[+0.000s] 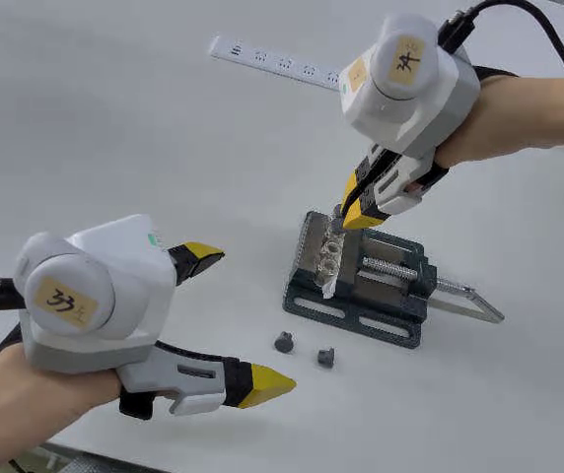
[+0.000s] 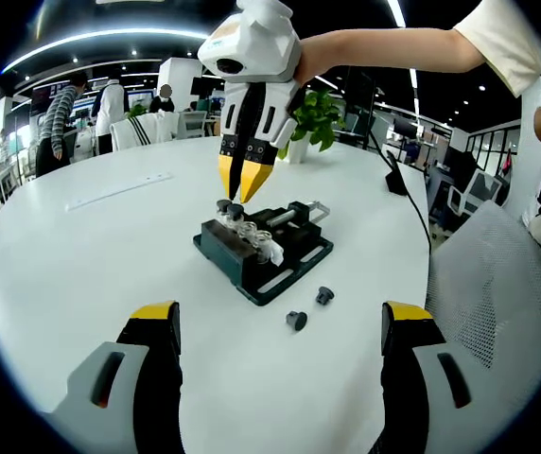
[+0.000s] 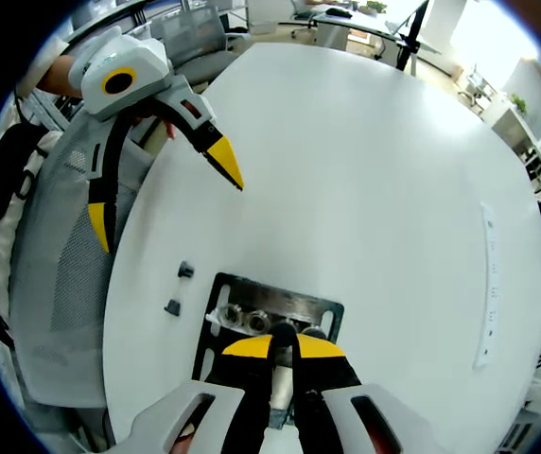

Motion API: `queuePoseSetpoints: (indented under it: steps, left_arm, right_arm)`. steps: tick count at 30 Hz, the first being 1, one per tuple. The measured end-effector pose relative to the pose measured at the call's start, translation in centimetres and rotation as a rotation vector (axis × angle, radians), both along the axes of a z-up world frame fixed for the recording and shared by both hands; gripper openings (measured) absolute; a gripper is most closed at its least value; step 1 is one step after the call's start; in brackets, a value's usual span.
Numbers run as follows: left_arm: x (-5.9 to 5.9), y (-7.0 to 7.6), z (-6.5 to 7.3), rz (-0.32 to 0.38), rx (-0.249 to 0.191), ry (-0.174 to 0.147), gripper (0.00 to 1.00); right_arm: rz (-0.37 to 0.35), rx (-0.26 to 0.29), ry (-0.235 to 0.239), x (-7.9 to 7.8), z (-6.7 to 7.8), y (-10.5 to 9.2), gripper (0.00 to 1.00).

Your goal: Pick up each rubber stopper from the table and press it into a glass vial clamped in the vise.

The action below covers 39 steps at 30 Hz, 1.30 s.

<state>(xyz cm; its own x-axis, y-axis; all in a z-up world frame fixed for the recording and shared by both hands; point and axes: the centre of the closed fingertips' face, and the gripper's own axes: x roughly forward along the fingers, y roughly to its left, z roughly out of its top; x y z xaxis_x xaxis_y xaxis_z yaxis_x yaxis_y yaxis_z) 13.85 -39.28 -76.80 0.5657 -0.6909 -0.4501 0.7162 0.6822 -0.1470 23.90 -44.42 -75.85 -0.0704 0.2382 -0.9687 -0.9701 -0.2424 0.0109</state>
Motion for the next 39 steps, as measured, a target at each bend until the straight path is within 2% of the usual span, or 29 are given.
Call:
queuePoseSetpoints:
  steps: [3,14,29,39]
  left_arm:
    - [0.01,-0.02,-0.05,0.0,0.0,0.001,0.86]
    - [-0.13,-0.06,-0.18,-0.001,0.001,0.008,0.86]
    - [-0.14,-0.07,-0.32,0.001,-0.002,0.011,0.86]
    - [-0.14,0.03,-0.31,0.005,-0.002,0.014,0.86]
  right_arm:
    - [0.0,-0.001,-0.001,0.43,-0.23,0.19,0.02]
    - [0.001,-0.014,0.01,0.29,-0.67,-0.08,0.0]
    - [0.006,-0.017,-0.008,0.53,-0.69,0.1,0.0]
    - [-0.002,-0.015,-0.003,0.44,-0.74,0.2,0.0]
